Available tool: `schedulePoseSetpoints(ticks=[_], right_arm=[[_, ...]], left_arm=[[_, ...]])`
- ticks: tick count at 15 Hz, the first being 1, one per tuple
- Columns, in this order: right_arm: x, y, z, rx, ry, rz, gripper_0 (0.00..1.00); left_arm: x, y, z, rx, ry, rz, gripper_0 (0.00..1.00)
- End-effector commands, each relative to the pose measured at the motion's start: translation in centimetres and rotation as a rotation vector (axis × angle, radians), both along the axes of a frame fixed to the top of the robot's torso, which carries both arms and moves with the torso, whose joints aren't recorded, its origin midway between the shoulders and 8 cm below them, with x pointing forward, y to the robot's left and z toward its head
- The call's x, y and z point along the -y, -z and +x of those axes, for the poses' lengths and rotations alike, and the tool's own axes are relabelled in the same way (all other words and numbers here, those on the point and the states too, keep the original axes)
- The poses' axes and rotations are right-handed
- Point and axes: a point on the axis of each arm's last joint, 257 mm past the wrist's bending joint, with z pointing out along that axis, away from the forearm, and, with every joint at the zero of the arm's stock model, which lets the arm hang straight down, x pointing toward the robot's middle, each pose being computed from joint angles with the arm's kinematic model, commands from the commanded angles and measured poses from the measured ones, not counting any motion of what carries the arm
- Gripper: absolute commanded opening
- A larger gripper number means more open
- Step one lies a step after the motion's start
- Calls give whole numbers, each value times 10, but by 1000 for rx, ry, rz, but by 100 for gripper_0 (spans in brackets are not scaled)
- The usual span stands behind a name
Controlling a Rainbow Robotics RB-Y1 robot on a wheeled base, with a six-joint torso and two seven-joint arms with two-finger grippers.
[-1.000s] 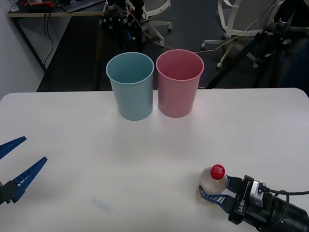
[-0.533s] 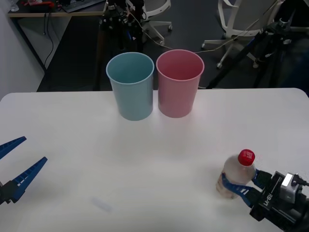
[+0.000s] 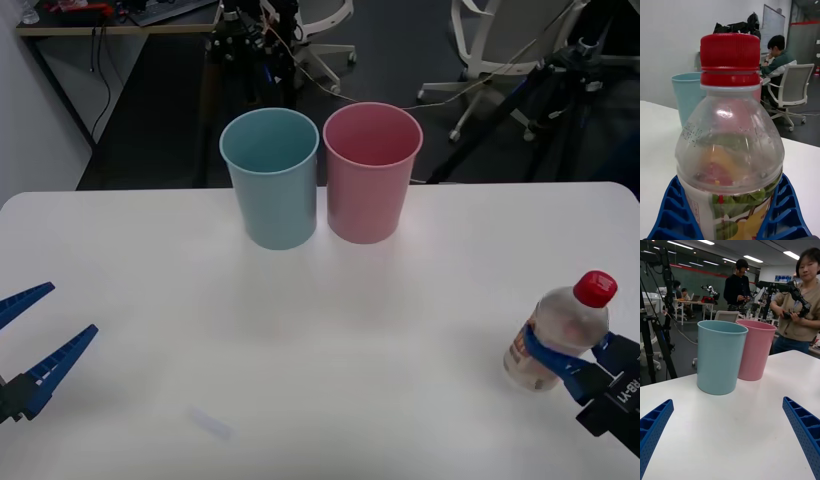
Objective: Grasp the object on the table and drop it into the matching bin: aluminum can to the light blue bin, PET bottle to the pink bin.
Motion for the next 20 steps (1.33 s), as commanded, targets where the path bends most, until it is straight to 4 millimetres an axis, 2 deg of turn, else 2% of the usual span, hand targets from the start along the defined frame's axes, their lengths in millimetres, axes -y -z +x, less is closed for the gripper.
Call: schedulePoseSetpoints(ticks=[1,5,9,13,20], right_arm=[[7,-13,2,9,16,26,0],[-1,-47,12,9,19,20,0],[-3,-91,27,-21,-1,9,0],[-1,-146,43,-17,-21,20,0],[-28,-216,60,-47,-69,78,0]], left_arm=[[0,0,0,0,0,0,100],[0,0,0,0,0,0,100],[0,0,0,0,0,0,100],[0,0,0,0,0,0,100],[0,0,0,0,0,0,100]])
